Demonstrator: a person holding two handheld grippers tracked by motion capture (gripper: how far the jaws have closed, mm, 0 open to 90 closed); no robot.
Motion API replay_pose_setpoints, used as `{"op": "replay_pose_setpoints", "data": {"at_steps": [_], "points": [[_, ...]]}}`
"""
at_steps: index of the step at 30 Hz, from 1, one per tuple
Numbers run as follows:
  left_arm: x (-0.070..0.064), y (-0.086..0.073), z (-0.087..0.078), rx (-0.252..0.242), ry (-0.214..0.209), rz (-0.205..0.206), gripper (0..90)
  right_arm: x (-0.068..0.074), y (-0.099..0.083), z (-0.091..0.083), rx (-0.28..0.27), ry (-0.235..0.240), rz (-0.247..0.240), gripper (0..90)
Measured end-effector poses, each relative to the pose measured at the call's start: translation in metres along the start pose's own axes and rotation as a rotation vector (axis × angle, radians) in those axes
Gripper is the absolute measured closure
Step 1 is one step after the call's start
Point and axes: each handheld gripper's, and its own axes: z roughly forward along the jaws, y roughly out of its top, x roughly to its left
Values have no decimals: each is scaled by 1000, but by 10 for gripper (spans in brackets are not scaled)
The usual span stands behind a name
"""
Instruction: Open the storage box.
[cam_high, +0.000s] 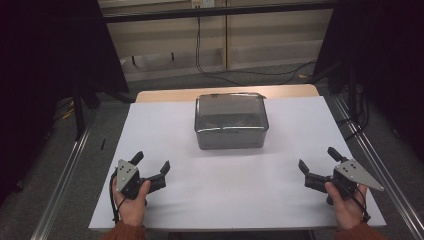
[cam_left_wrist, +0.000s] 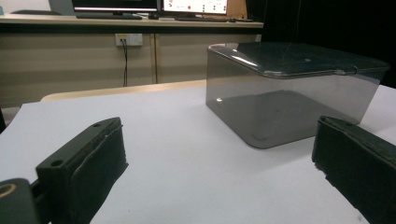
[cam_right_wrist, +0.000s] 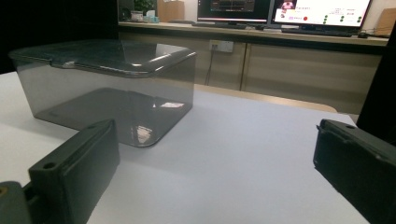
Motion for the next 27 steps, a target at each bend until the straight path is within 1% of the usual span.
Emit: {"op": "replay_pose_setpoints", "data": {"at_steps": [4, 7, 8, 10, 12, 15, 16, 18, 21, 22, 23, 26, 27], "points": [[0, 0, 0, 1, -3, -1, 27, 0, -1, 1, 2, -2, 6, 4], [-1, 0, 1, 4, 9, -3, 26, -1, -1, 1, 1, 2, 15, 3], [-1, 0, 2, 6, 15, 5, 26, -1, -1, 2, 8, 10, 21, 1], [-2, 0, 2, 3, 13, 5, 27, 0, -2, 3, 11, 18, 27, 0], [-3, -1, 2, 9, 11, 12, 27, 1, -2, 4, 12, 27, 21, 0], [-4, -1, 2, 7, 6, 11, 27, 3, -2, 5, 17, 36, 19, 0], [-4, -1, 2, 7, 7, 12, 27, 5, -1, 7, 20, 49, 18, 0], [-4, -1, 2, 8, 8, 14, 27, 8, -1, 8, 20, 57, 6, 0], [-4, -1, 1, 10, -4, 11, 27, 11, 0, 10, 17, 66, -6, 0], [-4, -1, 1, 10, -4, 11, 26, 11, 0, 10, 17, 66, -6, 0], [-5, -2, 1, 8, 5, 6, 26, 12, 1, 12, 15, 70, -21, 0], [-5, -3, 1, 14, 1, 1, 27, 14, 2, 14, 15, 72, -14, 0], [-5, -2, 0, 9, 2, 2, 26, 16, 2, 16, 13, 81, 0, 0]]}}
